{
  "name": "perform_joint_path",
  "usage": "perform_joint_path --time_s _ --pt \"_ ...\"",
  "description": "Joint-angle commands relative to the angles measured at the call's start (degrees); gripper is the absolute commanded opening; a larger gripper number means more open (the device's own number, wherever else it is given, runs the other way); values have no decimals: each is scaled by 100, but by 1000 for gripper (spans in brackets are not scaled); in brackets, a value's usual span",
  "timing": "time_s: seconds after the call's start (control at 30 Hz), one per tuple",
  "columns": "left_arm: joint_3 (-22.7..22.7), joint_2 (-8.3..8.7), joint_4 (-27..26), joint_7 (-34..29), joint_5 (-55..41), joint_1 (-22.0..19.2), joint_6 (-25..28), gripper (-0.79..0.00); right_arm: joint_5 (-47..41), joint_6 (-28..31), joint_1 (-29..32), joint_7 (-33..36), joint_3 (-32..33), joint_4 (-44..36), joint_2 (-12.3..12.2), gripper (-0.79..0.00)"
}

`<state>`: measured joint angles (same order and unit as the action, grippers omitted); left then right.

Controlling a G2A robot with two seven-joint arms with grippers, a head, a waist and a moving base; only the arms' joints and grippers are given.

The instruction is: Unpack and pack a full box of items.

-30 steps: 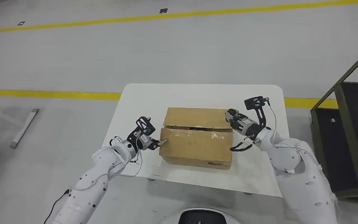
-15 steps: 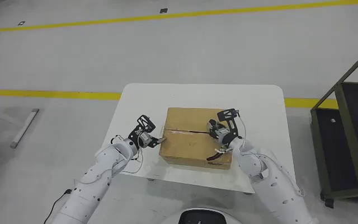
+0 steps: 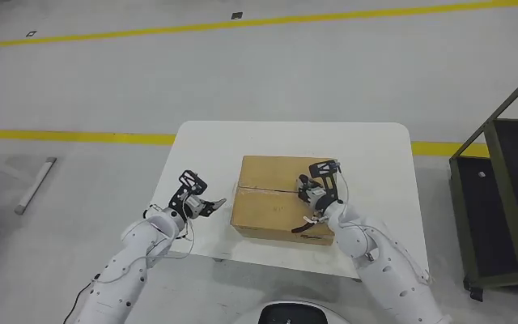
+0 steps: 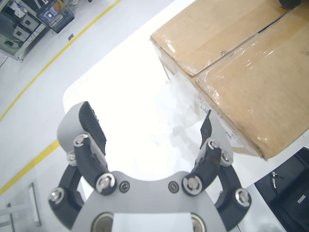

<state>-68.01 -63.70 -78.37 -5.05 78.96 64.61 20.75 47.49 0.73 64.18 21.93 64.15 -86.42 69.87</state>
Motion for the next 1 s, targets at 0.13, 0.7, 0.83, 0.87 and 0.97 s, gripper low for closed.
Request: perform_joint_path --time_s 0.13,0.7,0.83,0.87,0.97 --pt "332 -145 770 -62 -440 -401 79 0 114 20 83 174 43 -129 -10 -785" --pt "428 -183 923 42 -441 -484 58 0 207 -116 253 114 196 -295 6 -785" --pt "550 -239 1151 103 -359 -547 -172 0 228 -108 226 137 175 -282 20 -785" --pt "610 -262 1225 166 -314 -598 -228 0 226 -98 224 137 175 -278 23 -785" --pt "807 -336 1493 401 -164 -751 -345 0 238 -101 229 144 197 -273 27 -785"
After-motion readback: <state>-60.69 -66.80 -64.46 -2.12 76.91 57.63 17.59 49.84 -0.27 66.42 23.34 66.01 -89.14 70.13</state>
